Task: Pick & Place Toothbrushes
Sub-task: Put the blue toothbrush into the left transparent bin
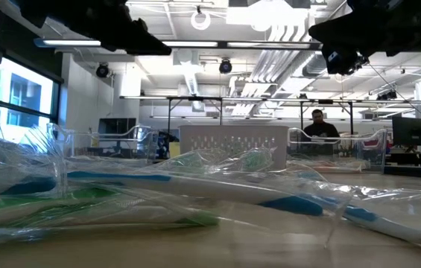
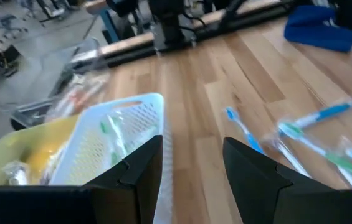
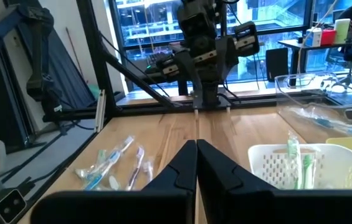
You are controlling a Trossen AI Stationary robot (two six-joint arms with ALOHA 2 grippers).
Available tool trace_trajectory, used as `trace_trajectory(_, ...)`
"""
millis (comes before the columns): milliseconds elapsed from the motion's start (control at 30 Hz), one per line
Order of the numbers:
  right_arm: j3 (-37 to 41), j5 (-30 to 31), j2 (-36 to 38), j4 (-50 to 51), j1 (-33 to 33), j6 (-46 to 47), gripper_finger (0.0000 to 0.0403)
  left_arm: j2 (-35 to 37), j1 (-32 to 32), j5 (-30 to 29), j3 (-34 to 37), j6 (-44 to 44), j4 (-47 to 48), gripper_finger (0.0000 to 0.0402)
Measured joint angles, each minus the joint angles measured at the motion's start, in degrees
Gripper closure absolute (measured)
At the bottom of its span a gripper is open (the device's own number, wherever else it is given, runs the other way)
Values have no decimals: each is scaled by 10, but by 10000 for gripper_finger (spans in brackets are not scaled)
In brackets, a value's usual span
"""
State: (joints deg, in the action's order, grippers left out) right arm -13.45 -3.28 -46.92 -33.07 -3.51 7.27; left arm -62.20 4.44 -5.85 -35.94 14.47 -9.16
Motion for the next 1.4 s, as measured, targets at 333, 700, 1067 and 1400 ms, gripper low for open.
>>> trace_trajectory(333,0,1,0,3,0,0,400,-18,67,-87,0,20,-10,238)
trace_trajectory(700,0,1,0,17,0,-15,400,-53,81,-95,-5,-16,-41,238)
trace_trajectory(1067,0,1,-2,38,2,-15,400,-195,120,-101,-118,-1,29,238)
trace_trajectory(1400,0,2,-3,60,2,-15,399,-292,140,-98,-180,-117,92,238)
